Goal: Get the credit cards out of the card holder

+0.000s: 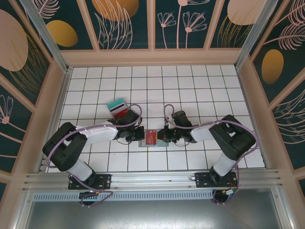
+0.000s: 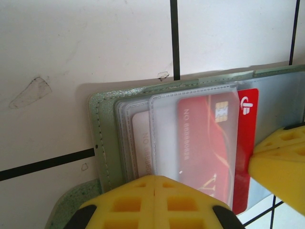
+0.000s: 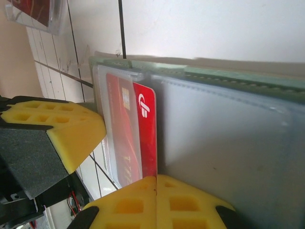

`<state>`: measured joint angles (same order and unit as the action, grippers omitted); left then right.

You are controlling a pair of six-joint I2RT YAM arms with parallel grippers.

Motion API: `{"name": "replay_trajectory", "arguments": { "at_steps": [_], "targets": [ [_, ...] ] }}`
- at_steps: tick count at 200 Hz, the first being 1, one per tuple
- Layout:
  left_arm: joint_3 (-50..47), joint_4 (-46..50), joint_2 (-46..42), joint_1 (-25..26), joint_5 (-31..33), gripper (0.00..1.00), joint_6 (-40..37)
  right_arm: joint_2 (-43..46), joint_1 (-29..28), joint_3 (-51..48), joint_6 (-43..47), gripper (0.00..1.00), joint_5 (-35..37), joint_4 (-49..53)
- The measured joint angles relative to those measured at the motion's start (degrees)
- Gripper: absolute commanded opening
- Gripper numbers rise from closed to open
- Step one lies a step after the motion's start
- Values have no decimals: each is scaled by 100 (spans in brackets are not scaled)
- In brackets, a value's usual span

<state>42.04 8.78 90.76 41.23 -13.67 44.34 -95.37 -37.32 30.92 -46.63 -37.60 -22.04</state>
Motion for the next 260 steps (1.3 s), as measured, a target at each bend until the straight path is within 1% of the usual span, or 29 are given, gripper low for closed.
{"name": "replay_trajectory", "arguments": {
  "at_steps": [53, 59, 75, 88, 98, 122, 128, 141, 150, 201, 260],
  "targets": [
    [0, -2, 0, 0, 0, 0, 0, 214, 146, -170, 131, 0, -4, 136],
    [0, -2, 0, 0, 0, 0, 0, 214, 151, -170, 133, 5, -4, 136],
    [0, -2, 0, 0, 0, 0, 0, 212, 146, -168, 133, 11, -13, 133],
    [0, -2, 0, 0, 0, 0, 0, 208, 120, -140, 133, 19, -28, 138],
    [0, -2, 0, 0, 0, 0, -2, 181, 98, -74, 162, 20, -61, 125],
    [0, -2, 0, 0, 0, 0, -2, 42, 46, 81, 151, 19, -70, 101],
    [2, -2, 0, 0, 0, 0, -2, 13, 37, 98, 151, 16, -70, 96],
    [2, 0, 0, 0, 0, 0, -2, -24, 22, 109, 140, 5, -61, 96],
    [2, 0, 0, 0, 0, 0, 0, -39, 20, 111, 173, 2, -59, 109],
    [2, 0, 0, 0, 0, 0, -2, 20, 92, 59, 173, 1, -68, 127],
    [11, 4, 0, 0, 2, 0, -24, 686, 481, -439, 330, 0, -63, 332]
  ]
}}
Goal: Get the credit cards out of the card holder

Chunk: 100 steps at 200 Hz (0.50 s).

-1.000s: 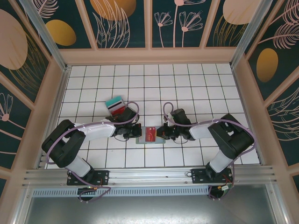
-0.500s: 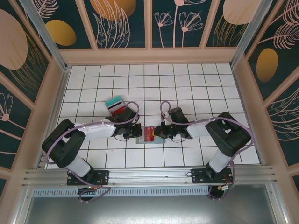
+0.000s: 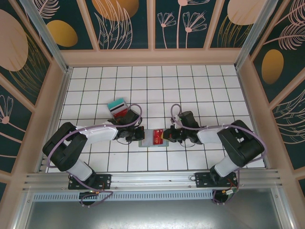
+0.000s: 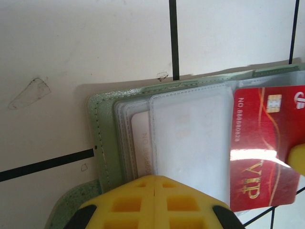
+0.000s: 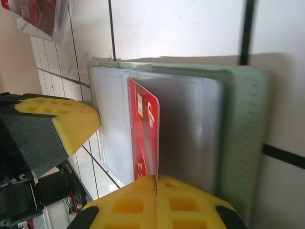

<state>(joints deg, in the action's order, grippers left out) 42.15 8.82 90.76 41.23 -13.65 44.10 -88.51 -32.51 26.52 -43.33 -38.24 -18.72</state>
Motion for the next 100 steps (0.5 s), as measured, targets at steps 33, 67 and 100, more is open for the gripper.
{"name": "replay_trajectory", "arguments": {
  "at_steps": [33, 67, 100],
  "targets": [
    [61, 94, 4, 0, 22, 9, -2, 603, 247, -66, 221, 0, -20, 468],
    [203, 284, -39, 2, 153, 30, 15, 1222, 527, 63, 487, 0, 35, 1132],
    [490, 380, -356, -39, 210, 37, 129, 1613, 717, 361, 599, 0, 44, 1519]
  ]
}}
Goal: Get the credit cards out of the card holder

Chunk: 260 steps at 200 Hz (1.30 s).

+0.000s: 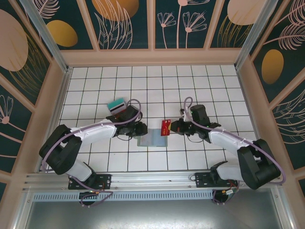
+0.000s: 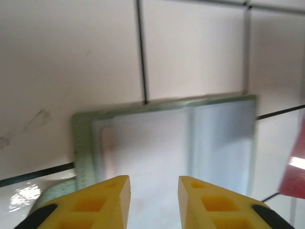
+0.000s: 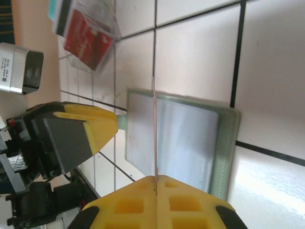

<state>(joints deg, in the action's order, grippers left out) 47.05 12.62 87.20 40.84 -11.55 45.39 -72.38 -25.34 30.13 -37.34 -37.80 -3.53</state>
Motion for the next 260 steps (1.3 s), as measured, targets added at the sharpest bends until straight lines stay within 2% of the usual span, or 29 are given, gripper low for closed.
{"name": "replay_trajectory", "arguments": {
  "at_steps": [48, 106, 158, 213, 227, 260],
  "targets": [
    [199, -793, -501, -236, -623, 37, 433, 240, 101, 232, -153, 0, -232, -72],
    [-179, -2634, -509, -634, -1801, 32, 1434, 264, 181, 210, -1040, 0, -907, -1421],
    [-284, -3517, -505, -710, -2345, 26, 1930, 232, 195, 197, -1464, 0, -1226, -2190],
    [-284, -3816, -387, -752, -2551, 21, 2050, 48, 240, 197, -1580, 0, -1340, -2496],
    [-284, -3812, -352, -754, -2551, 25, 2048, -4, 243, 197, -1580, 0, -1373, -2507],
    [-280, -3740, -299, -748, -2566, 27, 1958, -72, 243, 197, -1620, 0, -1440, -2557]
  ]
}}
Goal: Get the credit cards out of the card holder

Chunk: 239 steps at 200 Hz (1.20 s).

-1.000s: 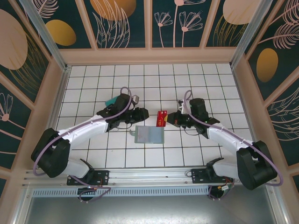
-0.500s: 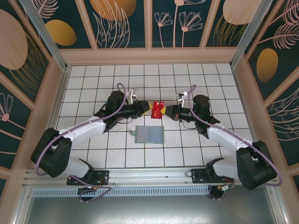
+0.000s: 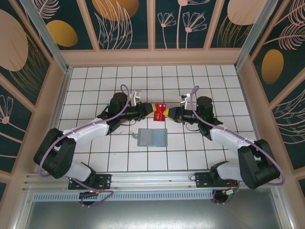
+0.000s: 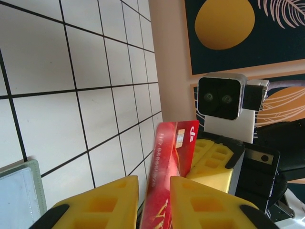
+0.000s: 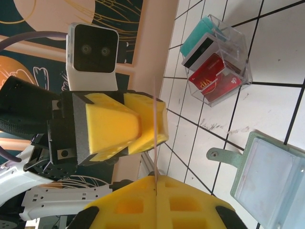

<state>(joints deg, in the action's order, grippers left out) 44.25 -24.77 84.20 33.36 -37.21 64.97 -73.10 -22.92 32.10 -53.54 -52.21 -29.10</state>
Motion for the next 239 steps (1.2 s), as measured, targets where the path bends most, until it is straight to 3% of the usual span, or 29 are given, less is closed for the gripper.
{"name": "replay_trajectory", "arguments": {
  "at_steps": [35, 63, 83, 111, 129, 175, 191, 239],
  "targets": [
    [63, 146, 72, 7, -24, 21, -111, -28, 2, 2, -68, 0, -39, -131],
    [63, 94, 70, -2, -79, 0, -138, -138, 31, 0, -74, 0, -44, -153],
    [72, 44, 63, -11, -109, 0, -129, -201, 61, 0, -83, 7, -61, -157],
    [72, 4, 26, -4, -157, 0, -131, -208, 70, 0, -37, 49, -83, -109],
    [127, 164, -4, -28, -173, 0, -291, -205, 94, 7, 105, 65, -72, 31],
    [1156, 2262, 24, -146, 363, 0, -1825, -31, 195, 205, 1025, 83, 321, 1344],
    [1585, 2896, 55, -151, 710, 0, -2496, 81, 195, 330, 1329, 98, 470, 1685],
    [2149, 4286, 131, -151, 2076, 0, -4321, 350, 87, 555, 1923, 99, 981, 2310]
  ]
}}
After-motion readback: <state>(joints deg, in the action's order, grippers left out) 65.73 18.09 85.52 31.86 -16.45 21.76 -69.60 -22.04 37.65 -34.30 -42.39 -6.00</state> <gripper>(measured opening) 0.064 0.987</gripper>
